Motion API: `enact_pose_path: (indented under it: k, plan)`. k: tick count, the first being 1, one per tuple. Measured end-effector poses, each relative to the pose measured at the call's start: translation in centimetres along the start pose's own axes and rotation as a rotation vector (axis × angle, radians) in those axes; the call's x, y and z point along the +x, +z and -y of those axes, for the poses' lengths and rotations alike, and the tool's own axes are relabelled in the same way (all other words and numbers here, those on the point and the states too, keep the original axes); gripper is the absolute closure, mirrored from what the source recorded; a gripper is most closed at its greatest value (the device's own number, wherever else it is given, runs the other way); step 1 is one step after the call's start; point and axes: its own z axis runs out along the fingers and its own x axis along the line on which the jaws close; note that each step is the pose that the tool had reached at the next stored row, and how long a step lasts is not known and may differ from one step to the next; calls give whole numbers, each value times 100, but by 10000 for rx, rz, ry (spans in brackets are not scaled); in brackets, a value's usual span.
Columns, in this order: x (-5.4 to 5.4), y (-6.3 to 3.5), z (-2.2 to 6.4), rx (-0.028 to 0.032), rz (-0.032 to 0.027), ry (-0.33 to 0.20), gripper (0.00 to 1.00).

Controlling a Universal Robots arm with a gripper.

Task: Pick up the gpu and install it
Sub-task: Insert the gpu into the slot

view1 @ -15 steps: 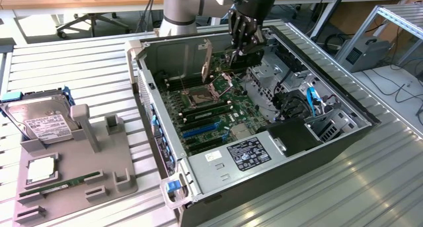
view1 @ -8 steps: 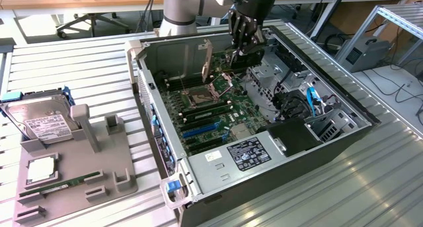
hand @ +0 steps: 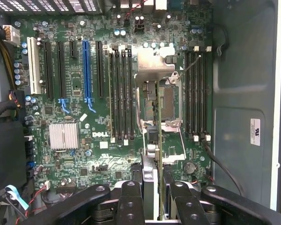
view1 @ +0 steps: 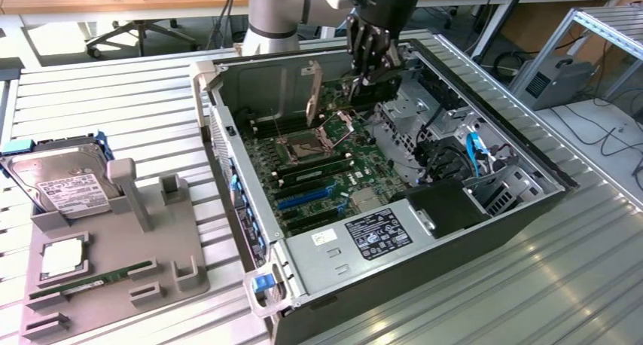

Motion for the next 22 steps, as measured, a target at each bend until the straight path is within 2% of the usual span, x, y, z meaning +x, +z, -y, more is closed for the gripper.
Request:
enact_pose_path:
  k: [22]
  plan:
    - [50,5,-59,0,-1,0,73]
